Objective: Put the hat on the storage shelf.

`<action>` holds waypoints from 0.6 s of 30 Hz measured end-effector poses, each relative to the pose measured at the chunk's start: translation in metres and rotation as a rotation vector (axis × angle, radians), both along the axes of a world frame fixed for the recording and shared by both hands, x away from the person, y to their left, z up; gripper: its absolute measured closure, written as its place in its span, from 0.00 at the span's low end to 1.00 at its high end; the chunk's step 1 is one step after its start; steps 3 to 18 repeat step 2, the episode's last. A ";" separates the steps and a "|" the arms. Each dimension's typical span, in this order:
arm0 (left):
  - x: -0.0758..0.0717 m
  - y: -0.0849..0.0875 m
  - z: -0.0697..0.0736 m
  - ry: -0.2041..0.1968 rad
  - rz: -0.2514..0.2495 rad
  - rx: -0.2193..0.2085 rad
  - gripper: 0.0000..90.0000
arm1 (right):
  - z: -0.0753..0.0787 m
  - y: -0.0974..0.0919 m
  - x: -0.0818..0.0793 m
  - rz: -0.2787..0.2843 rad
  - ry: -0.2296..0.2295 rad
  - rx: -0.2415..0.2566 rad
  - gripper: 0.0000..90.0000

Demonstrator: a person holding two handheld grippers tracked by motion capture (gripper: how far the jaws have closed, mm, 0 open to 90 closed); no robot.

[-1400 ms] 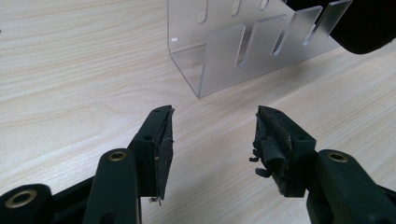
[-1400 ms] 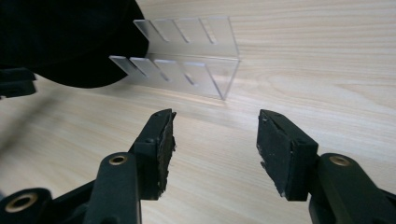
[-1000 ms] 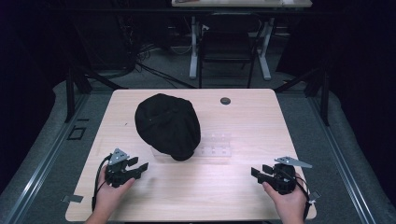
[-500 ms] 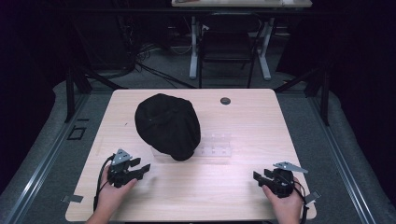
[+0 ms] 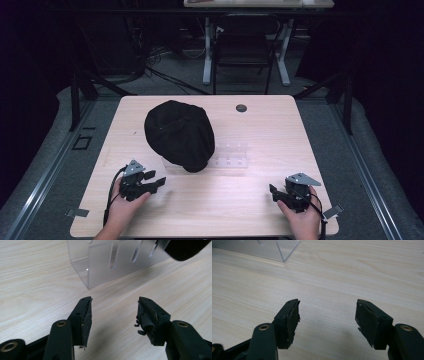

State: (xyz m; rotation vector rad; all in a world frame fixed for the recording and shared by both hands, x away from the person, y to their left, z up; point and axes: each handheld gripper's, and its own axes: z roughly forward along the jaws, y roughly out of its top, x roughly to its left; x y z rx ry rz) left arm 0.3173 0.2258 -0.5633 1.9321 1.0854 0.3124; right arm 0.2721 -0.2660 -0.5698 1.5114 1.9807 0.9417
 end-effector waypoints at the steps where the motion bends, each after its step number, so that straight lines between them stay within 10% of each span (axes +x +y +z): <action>1: 0.000 0.000 0.001 0.002 -0.003 -0.015 0.49 | 0.000 0.000 0.000 -0.001 0.003 0.002 0.39; 18: 0.000 0.000 0.001 0.002 -0.003 -0.015 0.48 | 0.000 -0.001 0.000 -0.005 0.009 0.005 0.39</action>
